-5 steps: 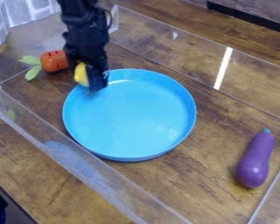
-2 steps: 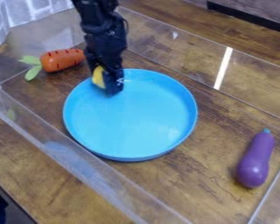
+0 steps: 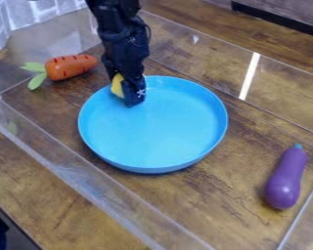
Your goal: Remove the lemon from the blue tray and put it on the table
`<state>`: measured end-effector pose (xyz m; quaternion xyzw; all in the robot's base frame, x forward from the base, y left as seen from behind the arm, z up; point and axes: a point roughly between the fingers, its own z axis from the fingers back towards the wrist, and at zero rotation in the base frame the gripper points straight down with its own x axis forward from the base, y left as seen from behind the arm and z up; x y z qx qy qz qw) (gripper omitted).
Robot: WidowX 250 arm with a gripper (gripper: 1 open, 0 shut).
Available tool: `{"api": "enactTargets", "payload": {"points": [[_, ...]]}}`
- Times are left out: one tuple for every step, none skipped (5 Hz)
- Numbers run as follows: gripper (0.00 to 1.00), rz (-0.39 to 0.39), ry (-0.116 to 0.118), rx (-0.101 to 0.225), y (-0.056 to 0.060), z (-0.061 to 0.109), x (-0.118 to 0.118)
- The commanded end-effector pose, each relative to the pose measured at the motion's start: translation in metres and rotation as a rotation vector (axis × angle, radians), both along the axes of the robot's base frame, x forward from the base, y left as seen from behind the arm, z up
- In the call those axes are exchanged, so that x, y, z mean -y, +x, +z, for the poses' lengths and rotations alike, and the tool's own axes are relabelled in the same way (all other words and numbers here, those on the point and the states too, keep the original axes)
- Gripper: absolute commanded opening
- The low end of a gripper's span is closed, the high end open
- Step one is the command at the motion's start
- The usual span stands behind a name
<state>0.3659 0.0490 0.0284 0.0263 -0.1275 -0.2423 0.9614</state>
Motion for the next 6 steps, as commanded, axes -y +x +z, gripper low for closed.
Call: {"api": "enactTargets", "payload": {"points": [[0.00,-0.040,0.017,0.045,-0.004,0.016,0.006],[0.00,-0.063,0.029,0.055,0.000,0.014,0.017],[0.00,-0.082,0.041,0.067,0.002,0.015,0.028],[0.00,-0.098,0.058,0.093,0.004,0.024,0.039],[0.00,-0.076,0.078,0.116,0.000,0.036,0.033],[0.00,-0.067,0.088,0.121,-0.001,0.031,0.029]]}}
